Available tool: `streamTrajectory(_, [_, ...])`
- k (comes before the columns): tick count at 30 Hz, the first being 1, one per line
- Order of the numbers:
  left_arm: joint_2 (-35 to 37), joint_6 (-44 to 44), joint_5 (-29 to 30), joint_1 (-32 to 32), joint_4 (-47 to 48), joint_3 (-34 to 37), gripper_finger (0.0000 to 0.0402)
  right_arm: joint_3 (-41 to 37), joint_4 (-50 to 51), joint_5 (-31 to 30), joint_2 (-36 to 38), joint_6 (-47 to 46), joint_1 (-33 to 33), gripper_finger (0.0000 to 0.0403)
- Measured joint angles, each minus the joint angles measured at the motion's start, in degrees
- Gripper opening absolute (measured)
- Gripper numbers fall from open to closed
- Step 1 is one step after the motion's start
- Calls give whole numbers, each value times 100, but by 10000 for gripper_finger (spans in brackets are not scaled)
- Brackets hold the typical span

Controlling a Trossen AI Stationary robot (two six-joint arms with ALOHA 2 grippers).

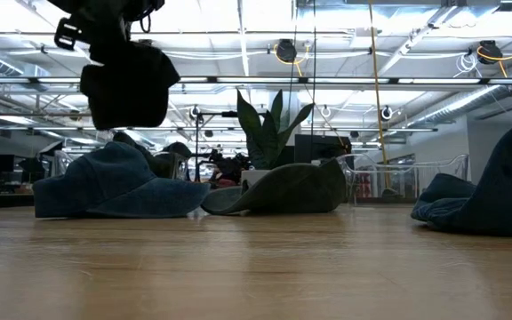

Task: Pick & Place hat
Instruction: Put the right green cap into the left transparent bin

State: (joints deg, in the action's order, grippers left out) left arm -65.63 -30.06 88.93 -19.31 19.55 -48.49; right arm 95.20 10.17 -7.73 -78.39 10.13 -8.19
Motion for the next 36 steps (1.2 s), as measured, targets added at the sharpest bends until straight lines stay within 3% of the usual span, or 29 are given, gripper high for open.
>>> streamTrajectory(4, [15, -1510, -295, -40, 694, 0, 0, 0, 48, 0, 0, -2, 2, 130])
streamTrajectory(10, [34, -4987, -1291, -389, 2942, 4, 0, 0, 379, 0, -2, 0, 2, 130])
streamTrajectory(13, [-2, -5968, -1308, -405, 3770, 4, 0, 0, 602, 2, 0, 1, 2, 130])
streamTrajectory(18, [0, -6503, -1292, -500, 4092, 4, 0, -2, 757, 2, -2, 2, 2, 130])
streamTrajectory(25, [-318, -6332, -1273, -851, 3709, 2, 0, -2, 786, 23, -2, 20, 2, 130])
streamTrajectory(32, [-994, -6467, -1537, -1061, 3631, 2, 0, -4, 857, 26, -2, 115, 2, 130])
streamTrajectory(36, [-1490, -6473, -1569, -1095, 2942, 2, 6, -163, 724, 28, 2, 125, 2, 130])
